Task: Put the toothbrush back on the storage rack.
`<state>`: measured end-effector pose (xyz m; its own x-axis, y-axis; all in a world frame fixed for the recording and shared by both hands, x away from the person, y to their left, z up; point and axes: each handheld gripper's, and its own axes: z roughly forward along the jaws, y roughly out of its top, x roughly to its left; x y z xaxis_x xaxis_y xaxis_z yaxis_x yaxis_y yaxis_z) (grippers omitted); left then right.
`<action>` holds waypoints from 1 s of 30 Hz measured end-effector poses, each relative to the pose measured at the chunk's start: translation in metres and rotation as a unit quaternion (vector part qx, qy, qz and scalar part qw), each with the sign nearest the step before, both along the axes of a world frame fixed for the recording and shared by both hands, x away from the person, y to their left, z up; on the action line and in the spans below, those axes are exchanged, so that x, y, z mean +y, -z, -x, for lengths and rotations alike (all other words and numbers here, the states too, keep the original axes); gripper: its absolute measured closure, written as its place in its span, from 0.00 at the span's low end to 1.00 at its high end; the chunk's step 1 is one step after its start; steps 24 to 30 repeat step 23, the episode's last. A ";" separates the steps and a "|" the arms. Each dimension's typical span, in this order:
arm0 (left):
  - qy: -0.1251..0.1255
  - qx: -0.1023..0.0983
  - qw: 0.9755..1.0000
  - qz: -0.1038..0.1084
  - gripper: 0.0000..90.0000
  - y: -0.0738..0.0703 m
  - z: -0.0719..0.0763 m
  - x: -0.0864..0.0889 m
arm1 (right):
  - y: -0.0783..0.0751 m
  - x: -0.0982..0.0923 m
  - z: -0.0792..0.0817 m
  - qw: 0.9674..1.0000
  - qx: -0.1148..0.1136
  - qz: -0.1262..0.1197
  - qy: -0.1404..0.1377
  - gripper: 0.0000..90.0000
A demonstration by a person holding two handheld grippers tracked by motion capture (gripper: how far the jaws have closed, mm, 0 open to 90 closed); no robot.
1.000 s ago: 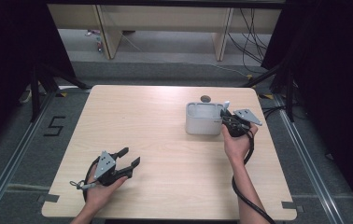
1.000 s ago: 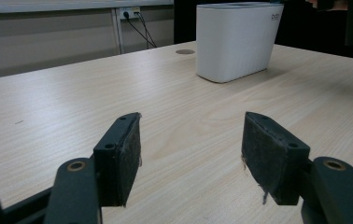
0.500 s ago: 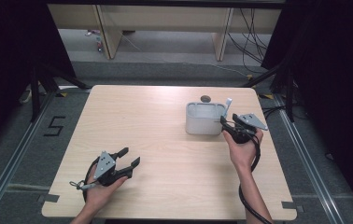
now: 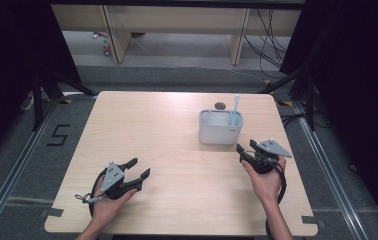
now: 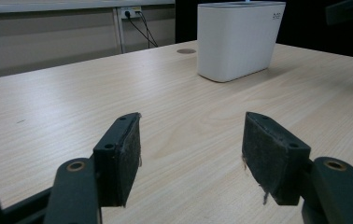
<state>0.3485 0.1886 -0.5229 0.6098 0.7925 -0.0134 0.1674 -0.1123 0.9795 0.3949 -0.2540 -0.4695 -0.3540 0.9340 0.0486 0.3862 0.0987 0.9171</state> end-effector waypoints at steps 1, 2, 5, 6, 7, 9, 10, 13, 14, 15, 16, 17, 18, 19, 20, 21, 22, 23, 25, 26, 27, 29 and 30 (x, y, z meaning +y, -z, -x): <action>0.000 0.000 1.000 0.000 0.41 0.000 0.000 0.000 | 0.003 0.002 0.005 1.000 0.010 -0.009 0.002 0.49; 0.000 0.001 1.000 0.000 0.41 0.000 0.000 0.000 | 0.006 0.002 0.009 1.000 0.010 -0.011 -0.009 0.49; 0.000 0.001 1.000 0.000 0.41 0.000 0.000 0.000 | 0.015 0.001 0.022 1.000 0.018 -0.005 -0.008 0.48; 0.000 0.001 1.000 0.000 0.41 0.000 0.000 0.000 | 0.015 0.001 0.022 1.000 0.018 -0.005 -0.008 0.48; 0.000 0.001 1.000 0.001 0.41 0.000 0.000 0.000 | 0.021 -0.004 0.030 1.000 0.010 0.003 -0.009 0.49; 0.000 0.001 1.000 0.001 0.41 0.000 0.000 0.000 | 0.025 -0.005 0.034 1.000 0.010 -0.001 -0.007 0.49; 0.000 0.001 1.000 0.001 0.41 0.000 0.000 0.000 | 0.028 -0.007 0.039 1.000 0.018 0.003 -0.006 0.49; 0.000 0.002 1.000 0.001 0.41 0.000 0.000 0.000 | 0.040 -0.012 0.050 1.000 0.004 -0.014 0.000 0.50; 0.000 0.002 1.000 -0.001 0.41 0.000 0.000 0.000 | 0.040 -0.014 0.052 1.000 0.006 -0.011 0.000 0.50; 0.000 0.002 1.000 -0.001 0.41 0.000 0.000 0.000 | 0.042 -0.015 0.053 1.000 0.000 -0.018 -0.005 0.50; 0.000 0.002 1.000 -0.001 0.41 0.000 0.000 -0.001 | 0.042 -0.015 0.056 1.000 0.008 -0.015 0.003 0.50; 0.000 0.003 1.000 -0.001 0.41 0.000 0.000 -0.001 | 0.043 -0.016 0.055 1.000 0.000 -0.012 0.005 0.50; 0.000 0.003 1.000 0.000 0.41 0.000 0.000 0.000 | 0.044 -0.017 0.053 1.000 -0.004 -0.011 -0.001 0.50; 0.000 0.003 1.000 0.000 0.41 0.000 0.000 0.000 | 0.043 -0.017 0.052 1.000 0.002 -0.012 -0.002 0.50; 0.001 0.003 1.000 0.001 0.41 0.000 0.000 0.000 | 0.043 -0.017 0.052 1.000 0.002 -0.012 -0.002 0.50; 0.001 0.003 1.000 0.003 0.41 0.000 0.000 0.000 | 0.044 -0.017 0.052 1.000 0.002 -0.014 0.003 0.50; 0.001 0.004 1.000 0.004 0.41 0.000 -0.001 0.000 | 0.041 -0.017 0.052 1.000 0.000 -0.010 0.003 0.50; 0.001 0.004 1.000 0.004 0.41 0.000 -0.001 0.000 | 0.040 -0.015 0.052 1.000 0.009 -0.026 0.002 0.50; 0.001 0.004 1.000 0.004 0.41 0.000 -0.001 0.000 | 0.040 -0.015 0.052 1.000 0.009 -0.026 0.002 0.50; 0.001 0.004 1.000 0.004 0.41 0.000 -0.001 0.000 | 0.040 -0.015 0.052 1.000 0.009 -0.026 0.002 0.50; 0.001 0.004 1.000 0.004 0.41 0.000 -0.001 0.000 | 0.040 -0.015 0.052 1.000 0.009 -0.026 0.002 0.50; 0.001 0.004 1.000 0.004 0.41 0.000 -0.001 0.000 | 0.040 -0.015 0.052 1.000 0.009 -0.026 0.002 0.50; 0.001 0.004 1.000 0.004 0.41 0.000 -0.001 0.000 | 0.040 -0.015 0.052 1.000 0.009 -0.026 0.002 0.50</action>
